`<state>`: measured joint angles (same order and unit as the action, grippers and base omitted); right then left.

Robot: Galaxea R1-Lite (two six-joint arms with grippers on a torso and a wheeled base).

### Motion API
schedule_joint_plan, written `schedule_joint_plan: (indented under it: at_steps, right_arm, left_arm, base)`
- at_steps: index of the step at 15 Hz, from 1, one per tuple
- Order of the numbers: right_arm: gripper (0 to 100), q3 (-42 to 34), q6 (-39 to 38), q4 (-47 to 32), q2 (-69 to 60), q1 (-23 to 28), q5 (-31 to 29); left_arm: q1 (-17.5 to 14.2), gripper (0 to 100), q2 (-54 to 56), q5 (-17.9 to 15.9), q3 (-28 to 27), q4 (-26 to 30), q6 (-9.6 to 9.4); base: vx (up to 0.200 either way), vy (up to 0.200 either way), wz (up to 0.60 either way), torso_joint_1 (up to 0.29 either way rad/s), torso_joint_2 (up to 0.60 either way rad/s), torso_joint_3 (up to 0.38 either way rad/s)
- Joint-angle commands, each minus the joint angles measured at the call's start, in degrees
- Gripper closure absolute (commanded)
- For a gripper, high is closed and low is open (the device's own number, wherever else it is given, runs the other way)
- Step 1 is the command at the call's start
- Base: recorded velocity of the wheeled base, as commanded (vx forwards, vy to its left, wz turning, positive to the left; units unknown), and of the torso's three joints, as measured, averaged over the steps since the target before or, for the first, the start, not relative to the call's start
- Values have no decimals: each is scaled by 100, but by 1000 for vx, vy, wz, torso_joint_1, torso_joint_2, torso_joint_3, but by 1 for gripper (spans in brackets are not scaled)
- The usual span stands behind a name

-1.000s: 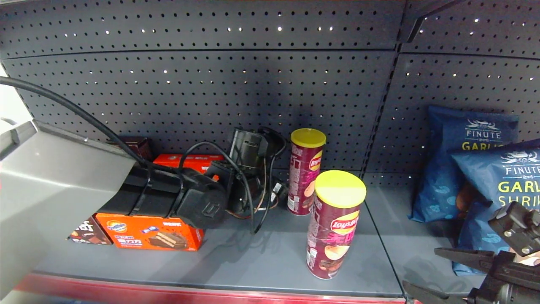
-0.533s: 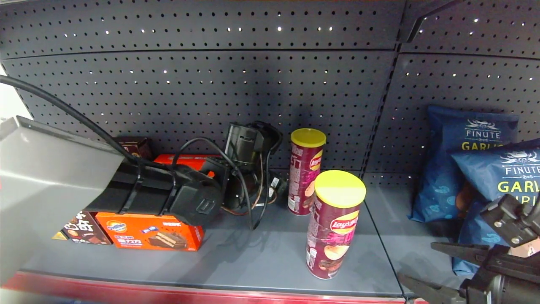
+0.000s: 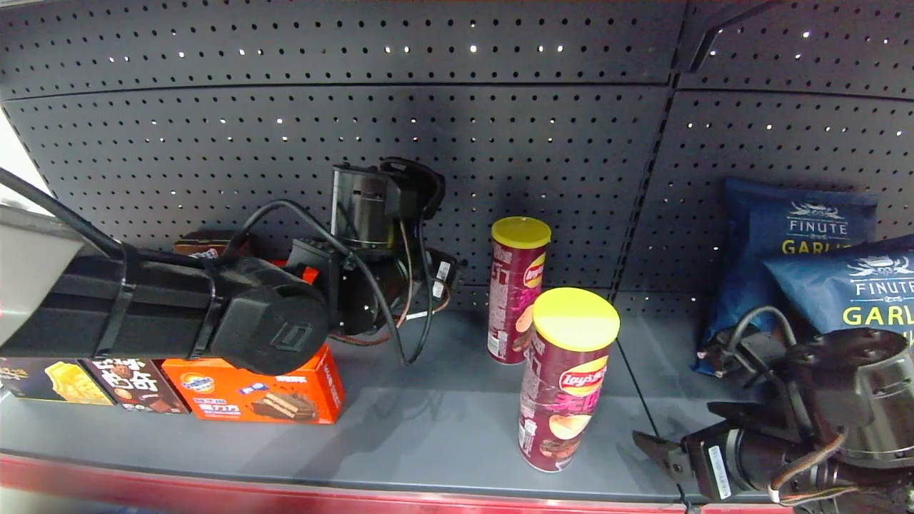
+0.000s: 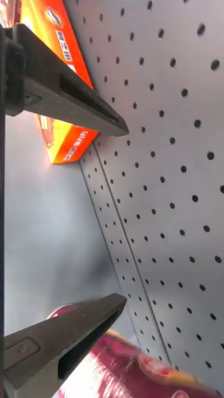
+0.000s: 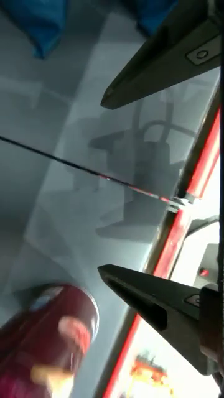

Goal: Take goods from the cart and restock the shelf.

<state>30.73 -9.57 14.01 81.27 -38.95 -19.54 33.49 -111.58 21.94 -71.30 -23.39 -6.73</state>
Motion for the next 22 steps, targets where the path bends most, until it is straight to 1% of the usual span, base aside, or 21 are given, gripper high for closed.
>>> schedule_joint_plan:
  at_steps: [1, 2, 4, 5, 7, 9, 13, 18, 22]
  right_arm:
    - [0, 117, -1, 6, 372, -34, 12]
    - [0, 135, -1, 23, 398, -34, 29]
    - [0, 319, 25, 401, 723, -16, 56]
    - [0, 398, 34, 436, 793, -25, 65]
    - [0, 469, 34, 445, 829, -95, 82]
    - [0, 513, 17, 463, 890, -245, 188]
    - [0, 530, 17, 577, 996, -526, 188]
    - [0, 486, 17, 577, 952, -596, 179]
    - [0, 469, 34, 577, 952, -535, 179]
  left_arm:
    - [-18, 0, 101, 3, 99, -42, -4]
    - [-18, 0, 93, 3, 90, -42, -4]
    - [-9, 0, 84, 3, 38, -51, -4]
    - [-9, 0, 75, -6, 38, -51, -13]
    - [-18, 0, 66, -15, 38, -51, -13]
    - [-26, 0, 57, -23, 38, -51, -13]
    - [-79, 0, 66, -23, 38, -51, -13]
    - [-114, 0, 66, -32, 46, -51, -13]
    - [-114, 0, 49, -32, 64, -51, -13]
  base:
    - [0, 0, 0, 0, 0, 0]
    - [0, 0, 0, 0, 0, 0]
    - [0, 0, 0, 0, 0, 0]
    - [0, 0, 0, 0, 0, 0]
    - [0, 0, 0, 0, 0, 0]
    - [0, 0, 0, 0, 0, 0]
    - [0, 0, 0, 0, 0, 0]
    - [0, 0, 0, 0, 0, 0]
    - [0, 0, 0, 0, 0, 0]
